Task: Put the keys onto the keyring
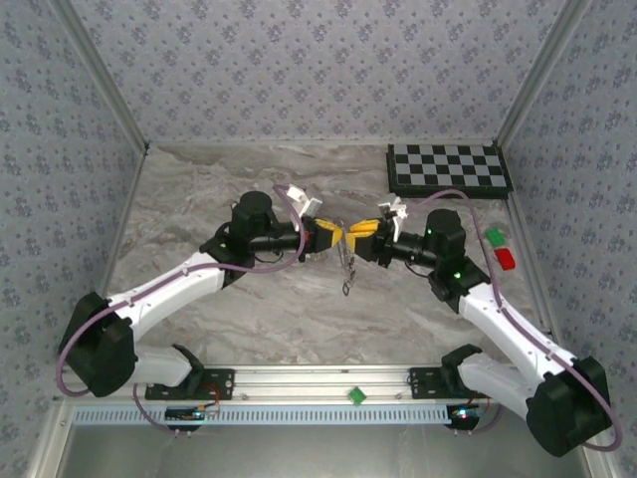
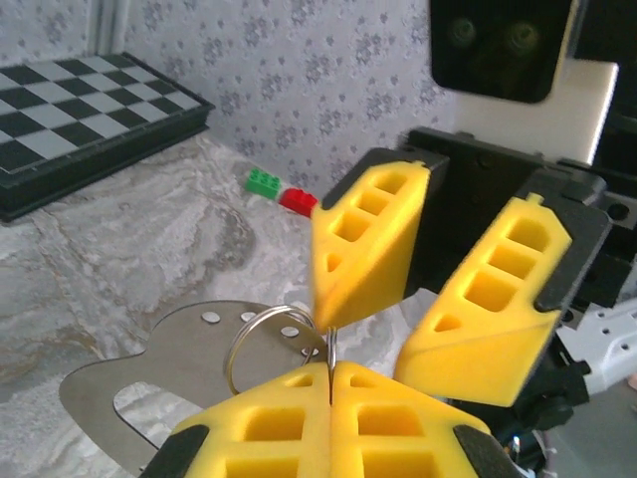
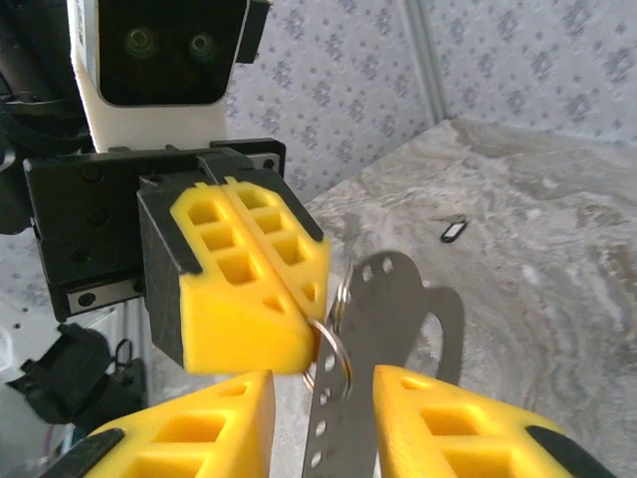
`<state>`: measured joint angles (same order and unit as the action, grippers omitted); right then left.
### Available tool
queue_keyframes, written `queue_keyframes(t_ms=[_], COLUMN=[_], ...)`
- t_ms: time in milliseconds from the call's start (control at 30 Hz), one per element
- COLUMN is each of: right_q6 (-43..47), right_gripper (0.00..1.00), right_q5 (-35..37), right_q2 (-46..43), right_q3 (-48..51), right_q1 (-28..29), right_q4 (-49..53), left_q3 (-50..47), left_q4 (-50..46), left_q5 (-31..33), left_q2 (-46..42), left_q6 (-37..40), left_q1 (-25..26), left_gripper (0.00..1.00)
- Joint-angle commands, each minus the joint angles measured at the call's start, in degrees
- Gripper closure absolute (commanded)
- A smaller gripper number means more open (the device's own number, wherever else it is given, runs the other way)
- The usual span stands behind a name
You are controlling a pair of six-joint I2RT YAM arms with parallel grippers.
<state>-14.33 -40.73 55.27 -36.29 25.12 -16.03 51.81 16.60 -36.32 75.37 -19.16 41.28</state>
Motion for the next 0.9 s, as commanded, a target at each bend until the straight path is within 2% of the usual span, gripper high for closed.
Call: queue_keyframes(t_ms=[0,133,233,367,567,800,867], right_q6=[-0.74,1.42,4.76,6.63,9.17,9.99,10.2], right_gripper=[0.62,0.54,0.54,0.54,0.66,0.87,0.89], right_q5=[7.73,17.59,25.35,30.67,34.59,35.42,35.37], right_q2=[-3.51,-6.64,-7.11,-5.44,-3.67,-4.24,-4.72], right_q3=[3.17,6.59,7.57,8.09,7.67,7.44,7.21], right_q1=[2.04,7.76,12.62,15.85,17.56,17.98,18.11], right_q4=[-0.38,-0.35,0.29,-0.71,-1.57,-1.5,-1.13], left_q3=[-0.49,-0.4,-0.13,0.43,0.59,0.58,0.49], left_q4=[4.67,5.0,4.67,4.05,3.19,2.59,2.55], left_q5=[3.65,5.59,6.48,6.74,7.09,7.64,7.96], left_q2=[-2.66,-3.3,-3.74,-4.01,-4.27,-4.62,-4.54], left_q6=[-0.62,-0.69,-0.62,-0.56,-0.44,0.04,0.32], left_q1=[0.52,1.28,1.71,2.24,2.57,2.54,2.51], left_gripper=[1.0,1.0,1.0,1.0,1.0,1.0,1.0])
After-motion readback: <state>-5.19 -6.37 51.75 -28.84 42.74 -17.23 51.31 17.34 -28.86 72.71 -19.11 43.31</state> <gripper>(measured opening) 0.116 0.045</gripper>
